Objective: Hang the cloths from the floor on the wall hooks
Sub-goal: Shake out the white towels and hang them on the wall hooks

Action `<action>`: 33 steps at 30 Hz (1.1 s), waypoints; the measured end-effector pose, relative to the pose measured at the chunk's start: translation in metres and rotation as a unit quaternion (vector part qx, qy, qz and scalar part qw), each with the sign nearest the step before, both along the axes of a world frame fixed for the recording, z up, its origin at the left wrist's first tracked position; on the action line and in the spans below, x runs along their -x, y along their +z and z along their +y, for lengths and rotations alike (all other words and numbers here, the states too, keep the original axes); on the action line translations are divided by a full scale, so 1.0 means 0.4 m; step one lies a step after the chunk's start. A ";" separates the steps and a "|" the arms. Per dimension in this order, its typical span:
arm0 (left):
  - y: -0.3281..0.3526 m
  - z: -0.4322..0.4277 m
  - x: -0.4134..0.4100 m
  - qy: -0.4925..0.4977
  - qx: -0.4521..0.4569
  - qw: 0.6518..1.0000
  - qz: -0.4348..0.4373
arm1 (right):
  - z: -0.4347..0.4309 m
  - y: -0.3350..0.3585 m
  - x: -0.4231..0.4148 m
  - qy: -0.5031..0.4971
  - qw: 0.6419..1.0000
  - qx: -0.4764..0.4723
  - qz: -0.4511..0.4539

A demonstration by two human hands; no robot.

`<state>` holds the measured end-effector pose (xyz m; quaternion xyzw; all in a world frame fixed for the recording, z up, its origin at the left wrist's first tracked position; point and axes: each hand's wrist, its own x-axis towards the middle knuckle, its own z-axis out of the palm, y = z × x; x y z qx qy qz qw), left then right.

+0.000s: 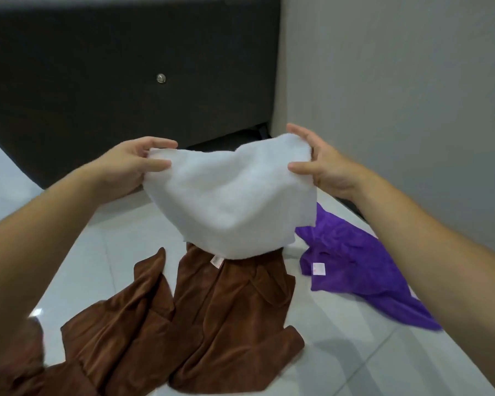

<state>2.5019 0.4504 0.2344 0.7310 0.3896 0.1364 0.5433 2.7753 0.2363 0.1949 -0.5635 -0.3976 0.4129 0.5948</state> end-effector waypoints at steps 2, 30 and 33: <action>0.044 -0.006 0.005 -0.072 0.001 0.997 0.030 | -0.003 0.025 -0.009 -0.004 0.999 0.016 -0.028; 0.080 0.032 -0.024 0.219 -0.094 0.970 -0.051 | 0.002 0.069 -0.026 -0.183 0.973 0.138 0.017; 0.067 0.045 -0.010 0.219 -0.113 0.969 -0.024 | 0.003 0.050 -0.030 -0.179 0.972 0.150 0.009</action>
